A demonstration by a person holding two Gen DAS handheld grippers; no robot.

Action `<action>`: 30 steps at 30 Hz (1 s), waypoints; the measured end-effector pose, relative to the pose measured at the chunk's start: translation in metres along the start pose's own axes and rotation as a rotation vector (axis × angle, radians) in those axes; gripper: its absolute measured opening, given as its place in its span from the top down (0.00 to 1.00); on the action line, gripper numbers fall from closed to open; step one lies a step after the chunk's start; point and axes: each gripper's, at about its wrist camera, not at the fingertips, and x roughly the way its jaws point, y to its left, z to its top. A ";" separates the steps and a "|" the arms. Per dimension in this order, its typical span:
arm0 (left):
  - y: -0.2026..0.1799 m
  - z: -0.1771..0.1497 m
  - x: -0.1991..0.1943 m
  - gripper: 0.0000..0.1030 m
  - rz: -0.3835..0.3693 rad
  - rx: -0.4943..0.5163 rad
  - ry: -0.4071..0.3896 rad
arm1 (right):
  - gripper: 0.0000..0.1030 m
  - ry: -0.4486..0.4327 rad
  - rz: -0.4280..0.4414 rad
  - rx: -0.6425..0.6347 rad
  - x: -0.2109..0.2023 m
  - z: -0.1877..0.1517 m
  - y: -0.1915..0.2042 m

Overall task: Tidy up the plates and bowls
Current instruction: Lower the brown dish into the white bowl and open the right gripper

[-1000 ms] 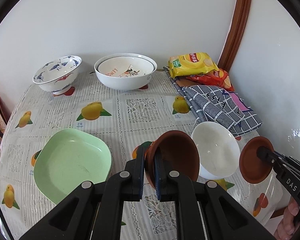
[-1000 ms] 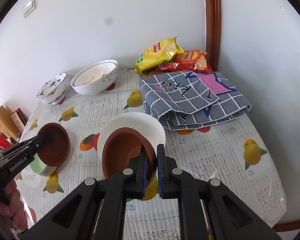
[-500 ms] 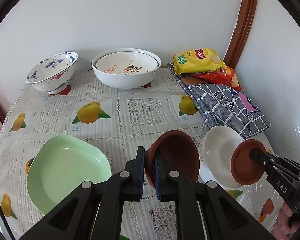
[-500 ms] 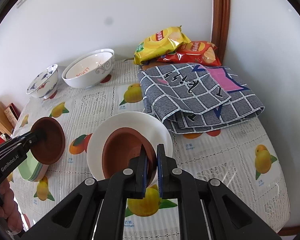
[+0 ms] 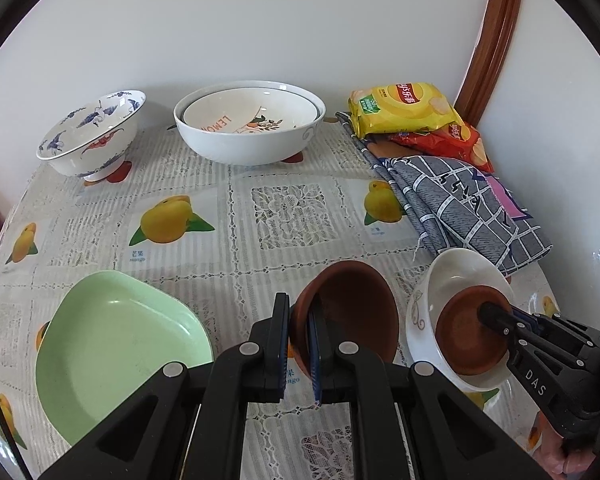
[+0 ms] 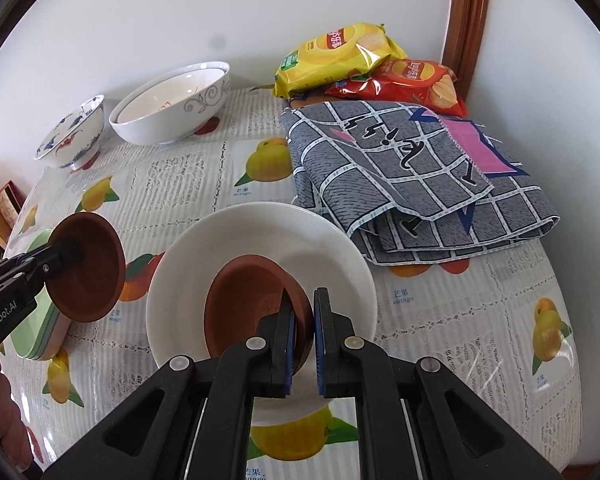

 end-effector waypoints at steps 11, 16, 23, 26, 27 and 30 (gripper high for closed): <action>0.002 0.000 0.008 0.91 0.003 -0.005 0.016 | 0.92 0.041 -0.044 -0.040 0.016 0.001 0.006; 0.004 -0.001 0.010 0.91 0.008 -0.008 0.020 | 0.90 0.058 -0.070 -0.071 0.021 0.001 0.011; 0.006 -0.001 0.008 0.91 0.011 -0.011 0.017 | 0.85 0.070 -0.093 -0.102 0.026 0.001 0.017; 0.006 -0.001 0.004 0.91 0.013 -0.012 0.005 | 0.80 0.074 -0.085 -0.110 0.028 0.000 0.020; 0.006 -0.002 0.003 0.91 0.015 -0.012 0.002 | 0.79 0.072 -0.085 -0.108 0.028 0.001 0.020; 0.006 -0.003 -0.001 0.91 0.013 -0.012 -0.004 | 0.76 0.070 -0.073 -0.104 0.027 0.000 0.019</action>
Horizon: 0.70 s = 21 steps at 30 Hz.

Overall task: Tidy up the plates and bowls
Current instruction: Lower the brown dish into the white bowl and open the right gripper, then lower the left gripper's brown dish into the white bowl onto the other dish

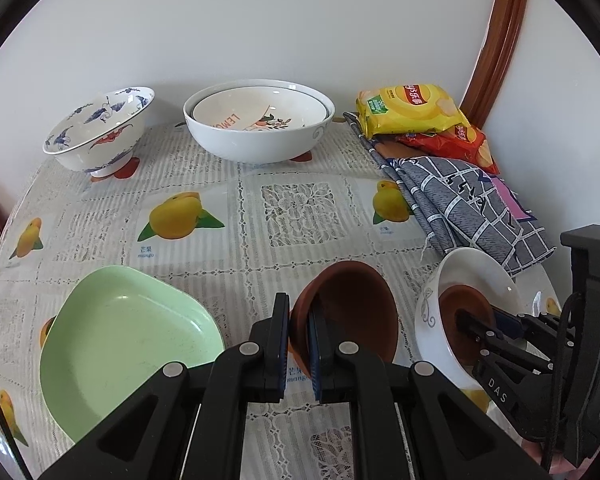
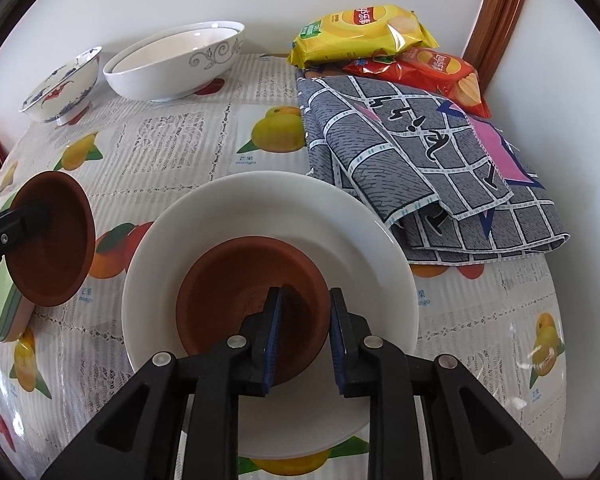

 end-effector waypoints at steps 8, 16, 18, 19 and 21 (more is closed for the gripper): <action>-0.010 -0.001 -0.012 0.91 -0.012 0.010 -0.015 | 0.58 -0.062 0.046 0.042 -0.022 -0.002 -0.007; -0.039 -0.002 -0.016 0.91 -0.059 0.040 -0.018 | 0.57 -0.148 0.060 0.128 -0.062 -0.014 -0.044; -0.050 -0.002 -0.016 0.91 -0.074 0.049 -0.016 | 0.57 -0.157 0.054 0.155 -0.069 -0.019 -0.057; -0.054 -0.001 -0.017 0.91 -0.072 0.054 -0.020 | 0.57 -0.161 0.053 0.171 -0.072 -0.022 -0.064; -0.063 0.000 -0.019 0.91 -0.050 0.072 -0.041 | 0.57 -0.169 0.049 0.202 -0.075 -0.027 -0.080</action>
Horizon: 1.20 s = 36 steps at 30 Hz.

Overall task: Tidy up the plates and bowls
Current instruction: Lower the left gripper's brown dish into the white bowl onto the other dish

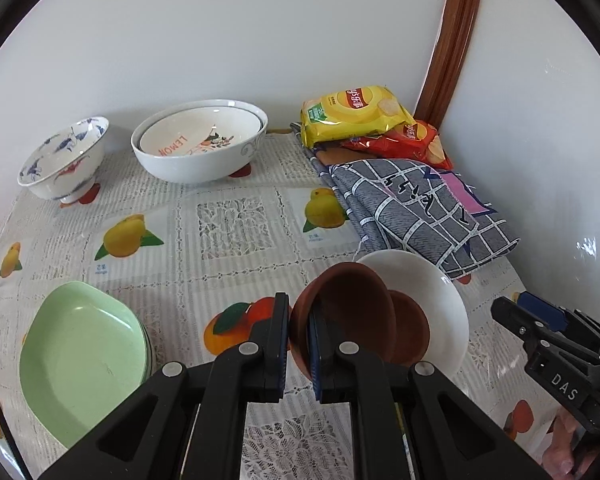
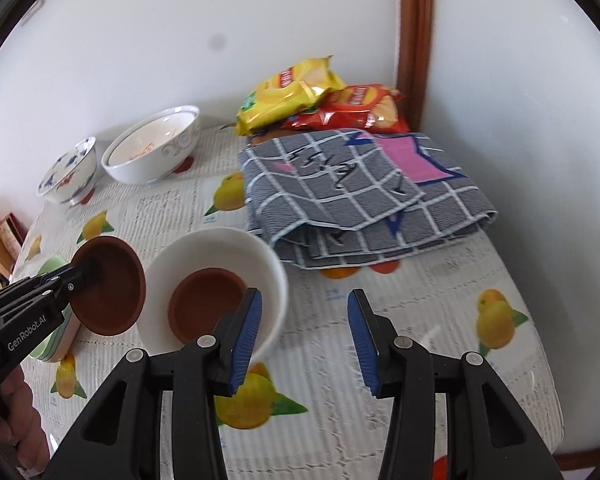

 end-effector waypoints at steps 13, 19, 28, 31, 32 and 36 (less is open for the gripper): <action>-0.027 0.007 0.014 0.91 -0.046 0.014 0.028 | 0.57 0.014 -0.016 0.105 0.001 -0.012 -0.056; -0.034 0.002 0.029 0.90 -0.063 0.014 0.060 | 0.57 0.028 -0.020 0.088 0.004 -0.016 -0.055; -0.035 -0.002 0.044 0.90 -0.088 -0.003 0.104 | 0.57 0.040 -0.020 0.072 0.010 -0.017 -0.050; -0.035 -0.004 0.047 0.90 -0.095 -0.016 0.111 | 0.57 0.045 -0.020 0.063 0.011 -0.017 -0.047; -0.036 -0.005 0.048 0.90 -0.097 -0.016 0.113 | 0.57 0.046 -0.019 0.062 0.012 -0.017 -0.047; -0.038 -0.007 0.053 0.90 -0.104 -0.016 0.127 | 0.57 0.054 -0.016 0.055 0.012 -0.018 -0.045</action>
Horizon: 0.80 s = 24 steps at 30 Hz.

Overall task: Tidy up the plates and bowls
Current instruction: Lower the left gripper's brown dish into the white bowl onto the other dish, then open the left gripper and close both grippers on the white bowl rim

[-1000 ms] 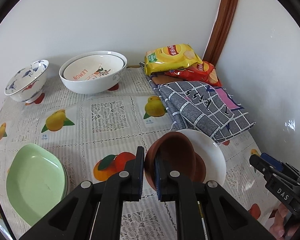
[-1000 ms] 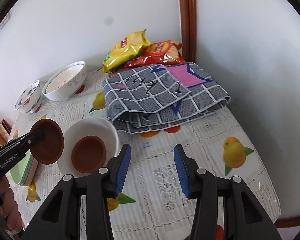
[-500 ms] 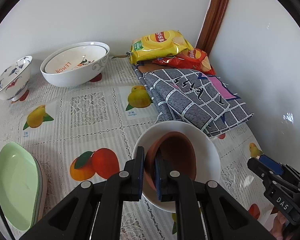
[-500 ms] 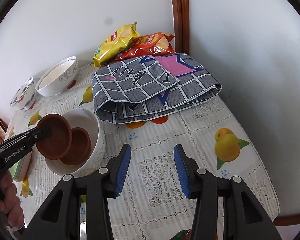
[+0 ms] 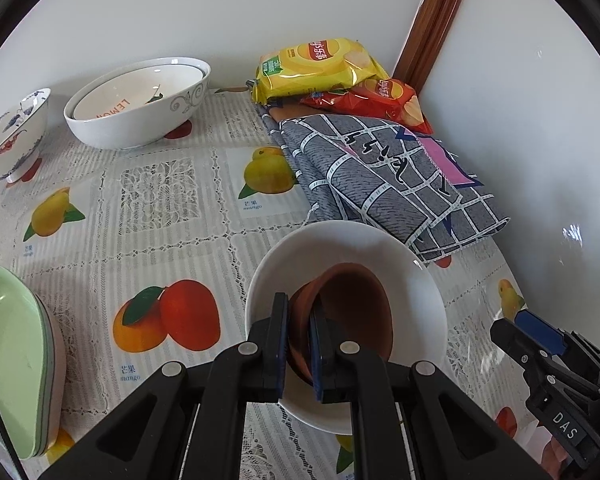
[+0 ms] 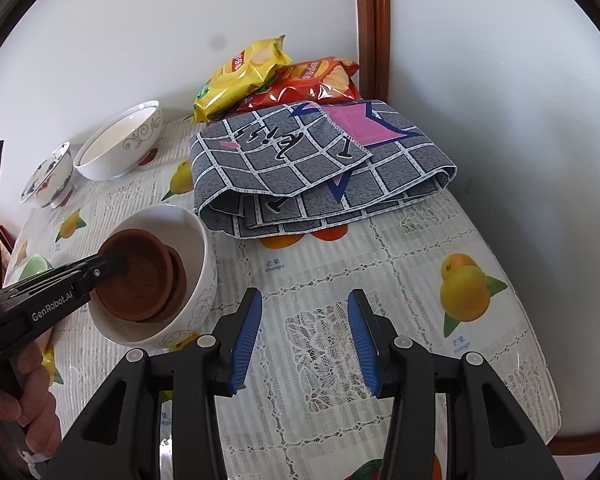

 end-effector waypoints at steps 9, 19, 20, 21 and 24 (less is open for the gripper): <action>0.000 -0.001 -0.003 0.87 -0.024 -0.002 0.015 | 0.57 0.007 0.003 -0.007 -0.002 -0.001 0.003; 0.007 0.002 -0.037 0.74 0.008 0.010 -0.059 | 0.57 -0.015 0.066 -0.017 -0.009 0.005 0.016; 0.009 0.002 -0.038 0.73 0.021 0.007 -0.059 | 0.57 -0.015 0.078 -0.015 -0.008 0.006 0.018; 0.012 0.002 -0.038 0.73 0.031 0.002 -0.057 | 0.57 -0.012 0.087 -0.012 -0.007 0.008 0.020; 0.020 0.002 -0.036 0.73 0.047 -0.019 -0.038 | 0.57 -0.017 0.119 -0.023 -0.006 0.011 0.029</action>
